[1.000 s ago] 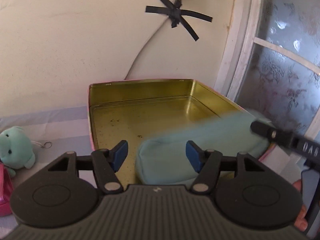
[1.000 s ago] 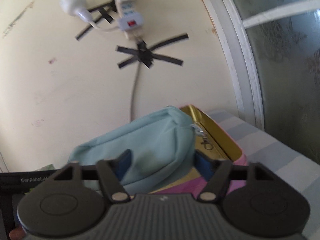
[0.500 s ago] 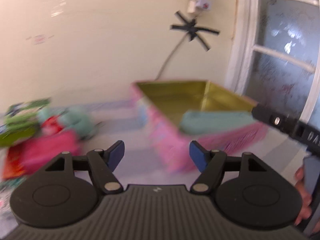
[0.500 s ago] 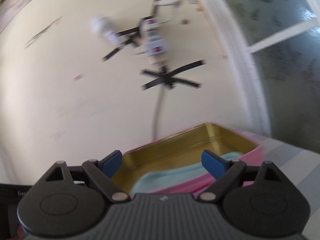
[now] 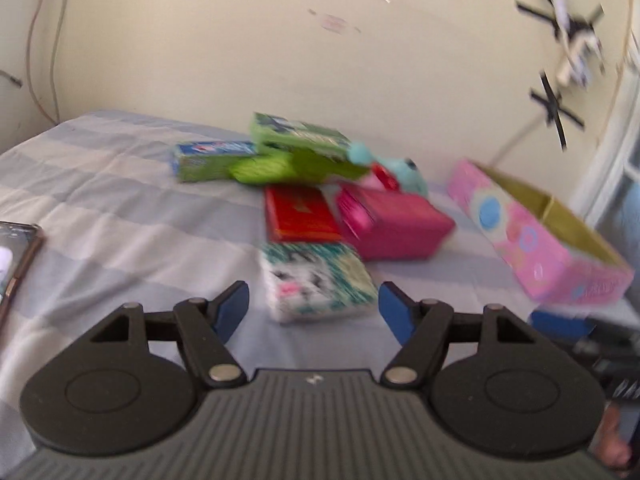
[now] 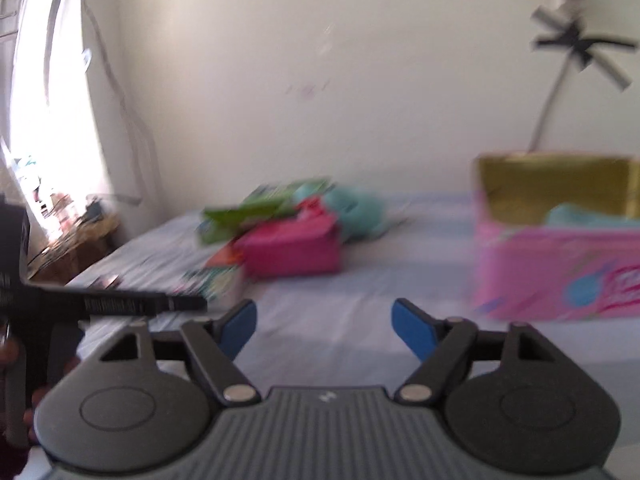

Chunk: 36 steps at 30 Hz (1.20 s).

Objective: Organize objects
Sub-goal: 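Move the left gripper to the white patterned tissue pack, then grasp the tissue pack with the left gripper and drop it in the tin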

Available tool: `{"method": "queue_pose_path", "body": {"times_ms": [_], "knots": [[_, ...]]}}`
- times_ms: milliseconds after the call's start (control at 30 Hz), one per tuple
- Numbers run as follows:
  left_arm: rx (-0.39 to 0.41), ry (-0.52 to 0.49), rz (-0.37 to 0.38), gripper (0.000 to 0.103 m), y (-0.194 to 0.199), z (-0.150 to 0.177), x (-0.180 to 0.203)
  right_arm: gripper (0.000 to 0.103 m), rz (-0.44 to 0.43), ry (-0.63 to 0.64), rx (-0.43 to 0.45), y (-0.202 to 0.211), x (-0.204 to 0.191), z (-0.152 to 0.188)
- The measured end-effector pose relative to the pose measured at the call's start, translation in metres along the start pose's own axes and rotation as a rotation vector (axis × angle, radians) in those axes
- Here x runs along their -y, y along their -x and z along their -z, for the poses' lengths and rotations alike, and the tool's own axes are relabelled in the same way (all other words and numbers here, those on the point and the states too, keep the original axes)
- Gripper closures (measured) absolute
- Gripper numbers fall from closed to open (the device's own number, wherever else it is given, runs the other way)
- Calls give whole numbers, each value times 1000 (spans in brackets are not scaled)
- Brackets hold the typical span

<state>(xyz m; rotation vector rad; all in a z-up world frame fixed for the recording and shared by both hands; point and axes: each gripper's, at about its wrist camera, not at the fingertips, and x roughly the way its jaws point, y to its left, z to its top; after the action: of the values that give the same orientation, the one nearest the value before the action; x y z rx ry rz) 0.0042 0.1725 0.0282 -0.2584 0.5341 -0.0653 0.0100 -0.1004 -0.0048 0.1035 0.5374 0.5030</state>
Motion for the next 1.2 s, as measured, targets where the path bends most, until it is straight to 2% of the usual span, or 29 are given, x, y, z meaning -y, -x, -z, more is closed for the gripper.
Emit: {"method": "queue_pose_path", "body": {"times_ms": [67,167,233,400,500,567,667,833,1033,1200], "knots": [[-6,29,35,30,-4,-8,-11,38,-18,20,-47,-15,-14,-2],[-61,95,108,31,-19,-13,-27,41,-49,44,-100,-37,-32,-7],[-94,129,143,36,-29,-14,-34,41,-63,60,-126,-51,-43,-12],[-135,167,185,40,-45,-13,-38,41,-76,150,-172,-82,-68,-18],[-128,141,174,45,-47,-13,-33,41,-104,177,-204,-104,-76,-20],[-132,121,193,48,-45,-12,-28,42,-122,177,-215,-117,-81,-19],[-138,85,191,48,-40,-8,-18,41,-93,201,-189,-119,-90,-14],[-156,74,256,48,-35,-2,10,42,-45,201,-144,-86,-83,-3],[-108,-52,354,47,-33,-14,80,42,69,170,-8,-30,-50,-2],[-87,-154,440,47,-52,-30,149,41,193,129,111,7,-8,-15]]}}
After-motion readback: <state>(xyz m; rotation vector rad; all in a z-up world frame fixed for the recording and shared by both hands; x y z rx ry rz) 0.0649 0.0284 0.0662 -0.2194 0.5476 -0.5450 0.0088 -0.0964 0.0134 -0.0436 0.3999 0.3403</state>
